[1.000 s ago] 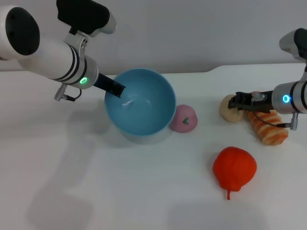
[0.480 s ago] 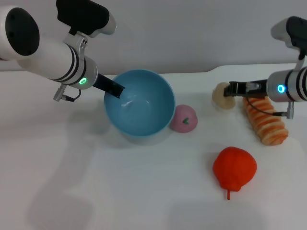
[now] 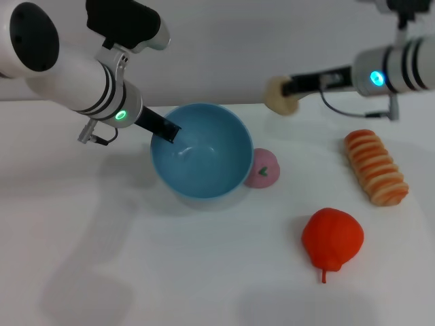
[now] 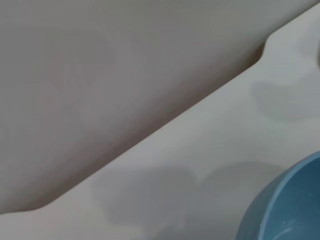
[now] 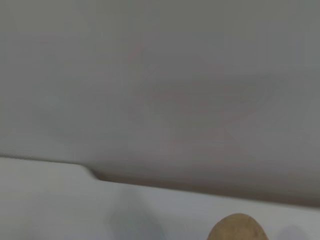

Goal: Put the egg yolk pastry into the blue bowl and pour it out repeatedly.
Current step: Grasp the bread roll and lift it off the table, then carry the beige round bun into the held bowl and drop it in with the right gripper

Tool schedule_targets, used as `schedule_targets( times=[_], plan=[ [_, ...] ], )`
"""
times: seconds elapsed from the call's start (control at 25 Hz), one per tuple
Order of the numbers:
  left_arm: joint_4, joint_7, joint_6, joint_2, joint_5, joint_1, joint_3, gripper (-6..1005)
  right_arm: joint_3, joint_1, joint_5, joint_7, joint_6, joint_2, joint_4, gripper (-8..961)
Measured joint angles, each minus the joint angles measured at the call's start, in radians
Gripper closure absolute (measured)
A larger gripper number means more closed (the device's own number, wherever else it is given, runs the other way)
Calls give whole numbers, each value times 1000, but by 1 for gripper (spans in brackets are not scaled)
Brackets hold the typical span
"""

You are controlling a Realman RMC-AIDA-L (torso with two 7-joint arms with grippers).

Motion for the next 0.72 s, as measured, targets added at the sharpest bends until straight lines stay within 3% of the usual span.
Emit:
schedule_targets(
  times=[0.36, 0.72],
  plan=[
    [2, -3, -4, -1, 0, -7, 4, 1001, -140, 66, 117, -8, -73, 0, -42, 946],
    [10, -3, 4, -1, 2, -6, -1, 1001, -249, 83, 220, -15, -127, 4, -74, 949]
  ],
)
